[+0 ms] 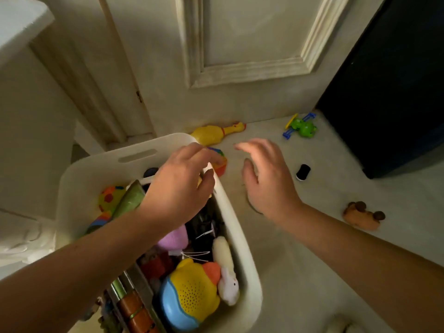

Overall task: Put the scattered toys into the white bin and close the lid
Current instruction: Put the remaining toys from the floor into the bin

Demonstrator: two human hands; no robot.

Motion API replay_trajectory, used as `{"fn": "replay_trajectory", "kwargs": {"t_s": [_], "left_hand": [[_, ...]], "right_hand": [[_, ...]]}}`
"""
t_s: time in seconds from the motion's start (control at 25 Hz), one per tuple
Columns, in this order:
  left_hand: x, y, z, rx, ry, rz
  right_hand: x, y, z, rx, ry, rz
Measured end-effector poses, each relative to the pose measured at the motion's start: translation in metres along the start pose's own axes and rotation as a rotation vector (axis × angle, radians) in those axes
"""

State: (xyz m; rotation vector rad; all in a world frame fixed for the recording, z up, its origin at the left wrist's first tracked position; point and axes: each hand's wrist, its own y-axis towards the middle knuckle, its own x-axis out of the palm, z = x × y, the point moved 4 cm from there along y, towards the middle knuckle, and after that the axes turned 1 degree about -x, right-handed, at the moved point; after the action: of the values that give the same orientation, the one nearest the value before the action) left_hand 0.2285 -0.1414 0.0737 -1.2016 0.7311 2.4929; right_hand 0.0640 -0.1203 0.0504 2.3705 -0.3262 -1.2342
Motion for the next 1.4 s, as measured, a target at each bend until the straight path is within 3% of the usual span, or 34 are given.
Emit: {"fn": "replay_trajectory", "kwargs": {"t_s": [0.12,0.24,0.32,0.44,0.52,0.6,0.76,0.92,1.08,1.16,1.28,1.4], "left_hand": [[0.031,0.039,0.027,0.132,0.067,-0.124],[0.085,0.064,0.046,0.085,0.143,-0.421],[0.128,0.070,0.055,0.066,0.194,-0.632],[0.183,0.076,0.064,0.033,0.187,-0.805],[0.208,0.076,0.072,-0.010,0.150,-0.869],[0.227,0.069,0.081,-0.010,0.145,-0.927],[0.243,0.059,0.082,-0.075,0.087,-0.995],[0.235,0.066,0.090,-0.217,-0.116,-0.979],[0.230,0.076,0.074,-0.712,-0.652,-0.791],[0.225,0.082,0.054,-0.906,-0.811,-0.707],[0.221,0.097,0.029,-1.082,-0.928,-0.627],[0.225,0.109,0.011,-1.194,-0.857,-0.478]], "right_hand": [[-0.007,-0.001,0.079,0.271,-0.058,-0.038],[-0.011,-0.026,0.156,0.482,-0.244,-0.157],[-0.023,-0.051,0.202,0.655,-0.474,-0.363],[-0.055,-0.099,0.253,1.020,-0.862,-0.791],[-0.072,-0.129,0.279,1.161,-0.873,-0.913],[-0.079,-0.149,0.297,1.189,-0.724,-0.926],[-0.086,-0.151,0.299,0.889,-0.605,-0.847],[-0.068,-0.112,0.259,1.201,0.348,-0.357],[-0.017,-0.063,0.206,1.212,0.874,-0.345],[-0.002,-0.046,0.200,1.221,0.994,-0.366],[0.014,-0.029,0.218,1.205,0.816,-0.326],[0.016,-0.012,0.262,0.992,0.022,-0.305]]}}
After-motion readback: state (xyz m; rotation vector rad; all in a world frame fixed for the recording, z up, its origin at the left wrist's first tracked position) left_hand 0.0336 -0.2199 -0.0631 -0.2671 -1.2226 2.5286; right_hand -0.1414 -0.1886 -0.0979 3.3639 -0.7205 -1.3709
